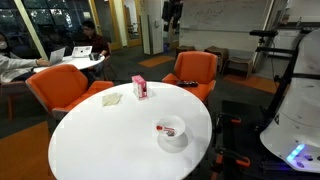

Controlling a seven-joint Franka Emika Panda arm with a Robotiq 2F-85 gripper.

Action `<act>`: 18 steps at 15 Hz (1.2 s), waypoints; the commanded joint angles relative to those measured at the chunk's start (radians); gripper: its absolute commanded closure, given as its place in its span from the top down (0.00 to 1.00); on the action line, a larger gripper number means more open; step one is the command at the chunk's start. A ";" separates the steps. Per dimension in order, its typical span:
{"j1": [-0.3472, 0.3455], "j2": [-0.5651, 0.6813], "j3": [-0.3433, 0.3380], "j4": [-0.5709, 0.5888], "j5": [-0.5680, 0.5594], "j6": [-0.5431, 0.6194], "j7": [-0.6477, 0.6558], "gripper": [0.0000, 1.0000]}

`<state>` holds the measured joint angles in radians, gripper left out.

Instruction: Pick up the marker from the plate and place it on the table

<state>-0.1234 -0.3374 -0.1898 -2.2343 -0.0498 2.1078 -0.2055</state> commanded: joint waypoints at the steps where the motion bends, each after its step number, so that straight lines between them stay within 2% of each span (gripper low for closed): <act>1: 0.050 0.122 -0.014 -0.004 0.070 0.011 -0.167 1.00; 4: 0.072 0.243 0.012 -0.030 0.088 0.023 -0.298 1.00; 7: 0.078 0.334 0.057 -0.077 0.050 0.094 -0.409 1.00; 13: 0.077 0.438 0.152 -0.200 -0.051 0.379 -0.554 1.00; 18: 0.060 0.495 0.187 -0.306 -0.071 0.620 -0.567 1.00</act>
<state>-0.0398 0.1486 -0.0198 -2.4901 -0.1109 2.6212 -0.7498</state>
